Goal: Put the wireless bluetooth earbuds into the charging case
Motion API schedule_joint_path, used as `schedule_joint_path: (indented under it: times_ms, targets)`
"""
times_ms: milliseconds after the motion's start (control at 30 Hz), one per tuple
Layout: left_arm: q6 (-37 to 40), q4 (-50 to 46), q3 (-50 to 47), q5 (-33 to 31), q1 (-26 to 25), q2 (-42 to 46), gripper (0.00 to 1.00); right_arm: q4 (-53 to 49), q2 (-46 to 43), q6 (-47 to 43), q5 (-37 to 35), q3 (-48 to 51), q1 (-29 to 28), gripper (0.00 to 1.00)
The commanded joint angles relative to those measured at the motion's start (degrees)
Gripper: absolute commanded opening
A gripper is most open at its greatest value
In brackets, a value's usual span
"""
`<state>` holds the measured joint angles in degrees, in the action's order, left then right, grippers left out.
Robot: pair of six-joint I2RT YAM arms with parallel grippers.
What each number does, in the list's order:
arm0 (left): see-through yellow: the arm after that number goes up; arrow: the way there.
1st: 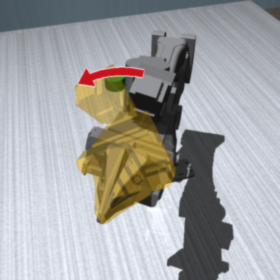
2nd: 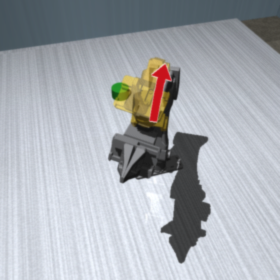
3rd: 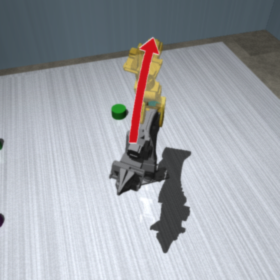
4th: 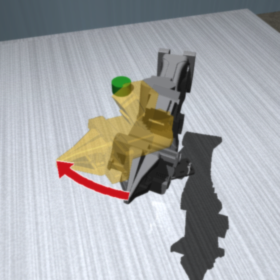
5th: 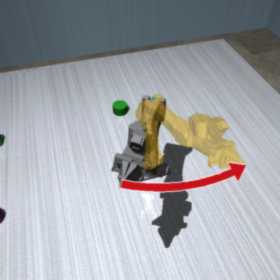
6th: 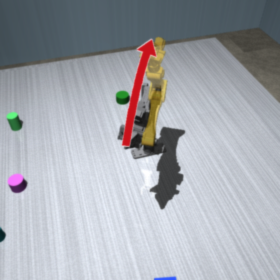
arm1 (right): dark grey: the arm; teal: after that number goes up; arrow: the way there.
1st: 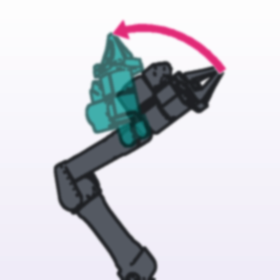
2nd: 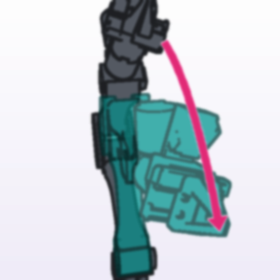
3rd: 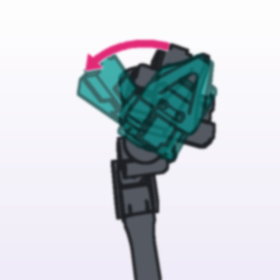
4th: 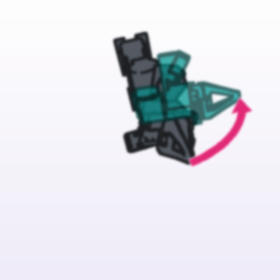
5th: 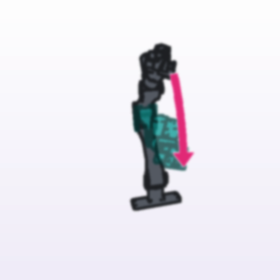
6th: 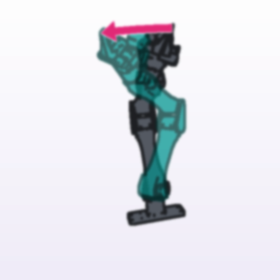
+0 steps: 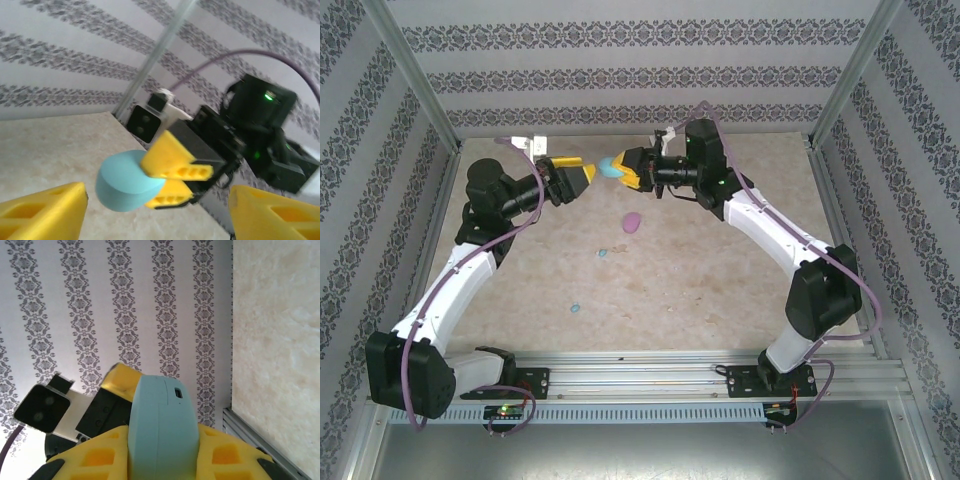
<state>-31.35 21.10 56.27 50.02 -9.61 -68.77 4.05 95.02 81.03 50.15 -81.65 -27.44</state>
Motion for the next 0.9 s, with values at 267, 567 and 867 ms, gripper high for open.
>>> schedule_joint_path:
  times_ms: [267, 567, 867]
  targets:
    - [22.9, 11.2, 1.1, 22.4, 2.0, -6.5, 0.88, -3.1, -3.7, -2.5, 9.1, -2.3, 0.3, 0.11]
    - [16.3, 21.0, 1.7, 25.4, 3.4, -12.5, 0.78, -3.4, -4.1, -1.8, 11.2, -2.5, 0.1, 0.11]
    - [14.2, 22.4, 3.4, 24.2, 2.2, -14.7, 0.72, -3.1, -2.8, -1.6, 11.2, -3.6, -1.6, 0.11]
